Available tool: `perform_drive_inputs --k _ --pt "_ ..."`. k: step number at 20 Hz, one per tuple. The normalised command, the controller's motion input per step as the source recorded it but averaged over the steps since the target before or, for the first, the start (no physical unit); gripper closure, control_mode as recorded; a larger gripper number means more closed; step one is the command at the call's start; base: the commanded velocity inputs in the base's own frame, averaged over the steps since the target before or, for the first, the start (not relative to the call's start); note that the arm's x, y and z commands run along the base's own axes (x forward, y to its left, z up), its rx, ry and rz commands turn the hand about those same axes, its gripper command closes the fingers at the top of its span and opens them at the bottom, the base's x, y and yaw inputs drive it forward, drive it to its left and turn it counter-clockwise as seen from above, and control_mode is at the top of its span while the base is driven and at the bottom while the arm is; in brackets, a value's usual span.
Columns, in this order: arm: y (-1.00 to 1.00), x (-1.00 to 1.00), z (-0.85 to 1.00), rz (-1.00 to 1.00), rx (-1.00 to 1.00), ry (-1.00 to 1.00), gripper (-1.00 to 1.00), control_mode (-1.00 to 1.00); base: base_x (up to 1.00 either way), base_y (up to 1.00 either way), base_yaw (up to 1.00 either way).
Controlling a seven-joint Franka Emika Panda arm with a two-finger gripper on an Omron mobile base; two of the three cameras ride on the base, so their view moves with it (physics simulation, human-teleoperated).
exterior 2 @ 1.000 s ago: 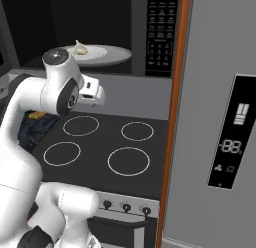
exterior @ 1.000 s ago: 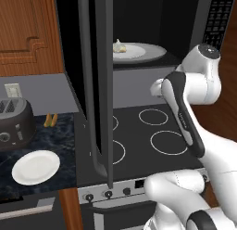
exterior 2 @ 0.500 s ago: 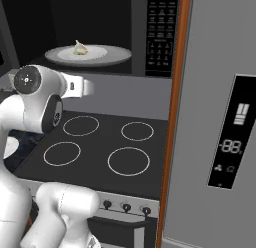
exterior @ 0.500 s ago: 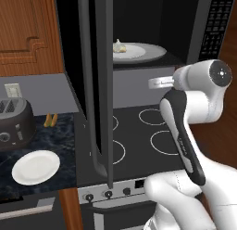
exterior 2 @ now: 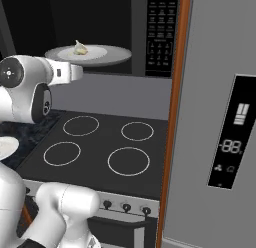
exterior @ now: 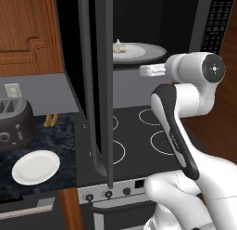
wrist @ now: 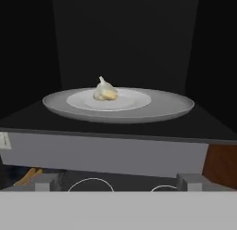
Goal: Pick the garlic from the microwave and place it on plate located on the counter.
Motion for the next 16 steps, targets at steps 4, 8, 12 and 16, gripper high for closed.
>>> perform_drive_inputs --k 4,8,12,16 --pt "0.28 0.01 0.32 0.04 0.00 0.00 -1.00 -1.00 0.00 0.00 0.00" --pt "0.35 0.36 0.04 0.06 0.00 0.00 -1.00 -1.00 0.00 0.00 0.00" --pt "0.21 0.49 0.00 0.08 0.00 0.00 -1.00 -1.00 0.00 0.00 0.00" --pt "0.07 0.53 0.00 0.08 0.00 0.00 -1.00 -1.00 0.00 0.00 0.00"
